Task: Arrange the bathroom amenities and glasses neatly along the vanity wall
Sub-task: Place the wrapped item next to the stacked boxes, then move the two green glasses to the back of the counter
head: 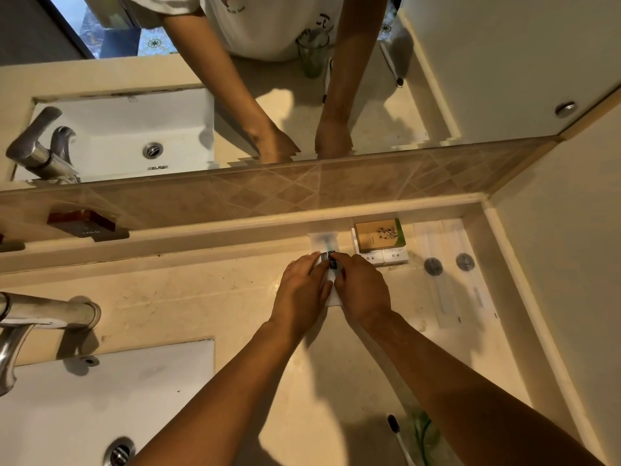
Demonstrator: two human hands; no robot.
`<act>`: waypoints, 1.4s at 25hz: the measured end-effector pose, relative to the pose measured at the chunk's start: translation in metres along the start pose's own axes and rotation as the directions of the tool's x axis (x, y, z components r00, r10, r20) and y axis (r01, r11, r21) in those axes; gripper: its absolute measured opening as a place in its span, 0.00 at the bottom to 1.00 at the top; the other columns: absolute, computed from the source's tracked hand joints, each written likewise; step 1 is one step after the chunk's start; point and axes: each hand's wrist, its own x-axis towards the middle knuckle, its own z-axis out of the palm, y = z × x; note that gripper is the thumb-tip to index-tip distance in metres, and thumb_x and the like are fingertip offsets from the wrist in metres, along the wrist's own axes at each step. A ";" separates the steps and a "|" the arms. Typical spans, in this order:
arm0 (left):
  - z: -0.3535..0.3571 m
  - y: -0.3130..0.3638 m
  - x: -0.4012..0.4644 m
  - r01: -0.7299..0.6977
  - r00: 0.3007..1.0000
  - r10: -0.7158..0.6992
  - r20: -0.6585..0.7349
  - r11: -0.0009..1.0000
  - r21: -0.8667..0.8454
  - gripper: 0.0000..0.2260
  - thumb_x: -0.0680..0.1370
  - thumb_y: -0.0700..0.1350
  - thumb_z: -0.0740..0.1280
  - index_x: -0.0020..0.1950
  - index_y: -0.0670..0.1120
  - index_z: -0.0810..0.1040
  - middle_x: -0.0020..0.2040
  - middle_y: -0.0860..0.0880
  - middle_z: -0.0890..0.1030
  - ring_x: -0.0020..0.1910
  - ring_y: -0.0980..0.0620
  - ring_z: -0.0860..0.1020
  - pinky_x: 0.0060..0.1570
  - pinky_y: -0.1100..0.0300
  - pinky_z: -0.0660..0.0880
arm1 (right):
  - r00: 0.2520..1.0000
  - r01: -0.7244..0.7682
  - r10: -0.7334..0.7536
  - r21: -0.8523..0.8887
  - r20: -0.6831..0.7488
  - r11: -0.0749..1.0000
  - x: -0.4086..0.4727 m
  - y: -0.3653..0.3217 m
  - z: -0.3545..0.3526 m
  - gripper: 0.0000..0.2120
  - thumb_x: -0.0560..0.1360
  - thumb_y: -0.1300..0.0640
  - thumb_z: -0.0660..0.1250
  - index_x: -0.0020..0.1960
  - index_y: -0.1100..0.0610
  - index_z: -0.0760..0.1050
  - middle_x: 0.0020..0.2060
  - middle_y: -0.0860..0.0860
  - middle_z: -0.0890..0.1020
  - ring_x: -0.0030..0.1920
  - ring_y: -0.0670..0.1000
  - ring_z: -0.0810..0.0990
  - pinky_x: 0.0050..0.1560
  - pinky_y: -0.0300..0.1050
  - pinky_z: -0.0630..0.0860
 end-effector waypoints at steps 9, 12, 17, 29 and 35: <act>-0.006 0.010 -0.011 0.098 0.994 -0.097 0.041 0.995 -0.005 0.21 0.80 0.47 0.65 0.72 0.42 0.74 0.71 0.41 0.76 0.69 0.40 0.74 0.69 0.47 0.72 | 1.000 -0.016 0.017 0.031 -0.011 0.999 -0.009 0.001 -0.005 0.16 0.81 0.52 0.63 0.68 0.50 0.72 0.61 0.52 0.81 0.59 0.53 0.81 0.62 0.47 0.77; -0.014 0.022 -0.027 0.085 0.995 -0.086 0.048 0.996 0.012 0.21 0.80 0.48 0.65 0.72 0.42 0.74 0.71 0.39 0.75 0.69 0.38 0.74 0.69 0.46 0.72 | 0.999 -0.027 0.031 0.109 -0.027 0.994 -0.025 0.001 -0.014 0.17 0.81 0.50 0.64 0.68 0.51 0.73 0.62 0.51 0.81 0.61 0.53 0.80 0.65 0.48 0.76; -0.029 0.048 -0.063 0.128 0.982 -0.131 0.135 0.991 0.032 0.22 0.82 0.52 0.60 0.75 0.46 0.70 0.77 0.43 0.69 0.74 0.42 0.67 0.74 0.47 0.66 | 0.997 0.061 -0.057 0.084 -0.053 0.995 -0.062 0.001 -0.051 0.12 0.73 0.61 0.74 0.56 0.61 0.83 0.52 0.58 0.85 0.49 0.58 0.85 0.52 0.49 0.83; -0.041 0.123 -0.183 0.064 0.963 0.019 0.269 0.953 -0.297 0.17 0.80 0.46 0.64 0.69 0.44 0.76 0.65 0.46 0.77 0.63 0.48 0.76 0.58 0.63 0.68 | 0.992 -0.101 0.113 0.172 -0.062 0.980 -0.196 0.057 -0.097 0.09 0.75 0.57 0.65 0.51 0.54 0.82 0.49 0.51 0.82 0.52 0.53 0.79 0.54 0.48 0.76; -0.034 0.144 -0.193 0.130 0.940 0.015 0.341 0.907 -0.400 0.19 0.79 0.41 0.66 0.70 0.45 0.74 0.67 0.47 0.78 0.63 0.51 0.77 0.59 0.63 0.70 | 0.945 -0.229 0.287 0.307 -0.156 0.924 -0.260 0.097 -0.095 0.13 0.79 0.60 0.63 0.61 0.56 0.79 0.55 0.53 0.78 0.55 0.51 0.78 0.55 0.40 0.70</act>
